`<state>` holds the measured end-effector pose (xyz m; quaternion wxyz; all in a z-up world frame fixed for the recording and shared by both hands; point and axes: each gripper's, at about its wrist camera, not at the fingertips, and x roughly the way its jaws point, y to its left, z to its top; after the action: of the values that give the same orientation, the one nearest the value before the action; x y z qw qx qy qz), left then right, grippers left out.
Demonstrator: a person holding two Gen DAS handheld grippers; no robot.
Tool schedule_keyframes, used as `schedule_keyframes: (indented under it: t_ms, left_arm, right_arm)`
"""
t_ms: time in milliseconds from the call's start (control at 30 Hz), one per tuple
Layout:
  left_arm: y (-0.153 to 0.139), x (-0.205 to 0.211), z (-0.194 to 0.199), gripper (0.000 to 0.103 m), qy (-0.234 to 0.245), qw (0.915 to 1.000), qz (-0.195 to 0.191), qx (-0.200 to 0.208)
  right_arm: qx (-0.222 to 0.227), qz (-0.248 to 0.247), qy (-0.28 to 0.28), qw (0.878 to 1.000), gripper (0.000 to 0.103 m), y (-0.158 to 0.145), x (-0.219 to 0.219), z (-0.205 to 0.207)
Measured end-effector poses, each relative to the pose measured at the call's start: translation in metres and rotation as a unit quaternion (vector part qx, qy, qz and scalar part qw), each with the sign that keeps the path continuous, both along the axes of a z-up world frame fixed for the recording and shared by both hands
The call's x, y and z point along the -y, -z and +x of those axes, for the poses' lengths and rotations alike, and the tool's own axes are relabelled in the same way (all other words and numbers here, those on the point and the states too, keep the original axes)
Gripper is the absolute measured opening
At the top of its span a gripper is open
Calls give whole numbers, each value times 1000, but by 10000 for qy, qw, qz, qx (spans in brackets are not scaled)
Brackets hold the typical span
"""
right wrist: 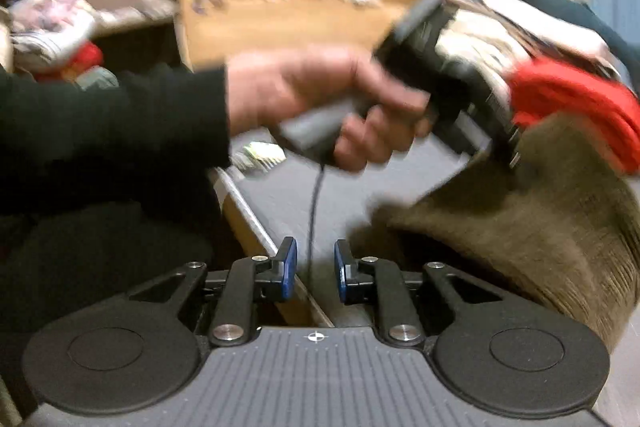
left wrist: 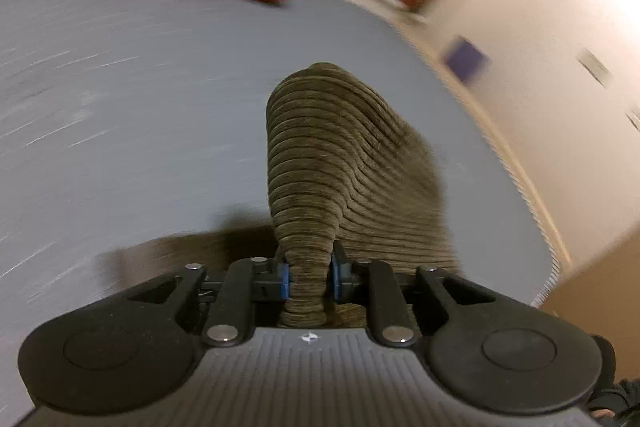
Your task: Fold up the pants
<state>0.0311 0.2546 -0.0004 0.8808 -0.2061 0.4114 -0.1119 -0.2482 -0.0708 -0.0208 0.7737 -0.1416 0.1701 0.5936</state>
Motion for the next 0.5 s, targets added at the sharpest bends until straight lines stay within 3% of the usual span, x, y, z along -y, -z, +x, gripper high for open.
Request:
schedule_keyframes:
  t_ms: [100, 133, 233, 300, 333, 400, 500]
  left_arm:
    - [13, -45, -20, 31, -812, 9960, 96, -354]
    - [15, -52, -25, 35, -981, 9941, 156, -430]
    - [8, -63, -37, 38, -1444, 9871, 567, -395]
    - [-7, -55, -40, 50, -1493, 9850, 852, -117]
    - [-15, -49, -41, 56, -1456, 9848, 947, 58]
    - [-33, -32, -43, 57, -1324, 9839, 1126, 412]
    - [-38, 19, -34, 57, -393, 9920, 913, 778]
  right_arm:
    - [-180, 493, -148, 9985, 37, -18, 1, 18]
    - [-232, 625, -65, 9978, 48, -21, 1, 28]
    - [-458, 779, 647, 9938, 63, -21, 2, 68]
    - [-699, 709, 1436, 9846, 67, -19, 11, 102]
    - [-895, 615, 1915, 9755, 67, -15, 14, 122]
    - [-1404, 554, 2644, 9525, 67, -2, 23, 158]
    - [-2521, 645, 3428, 9027, 69, 26, 47, 216]
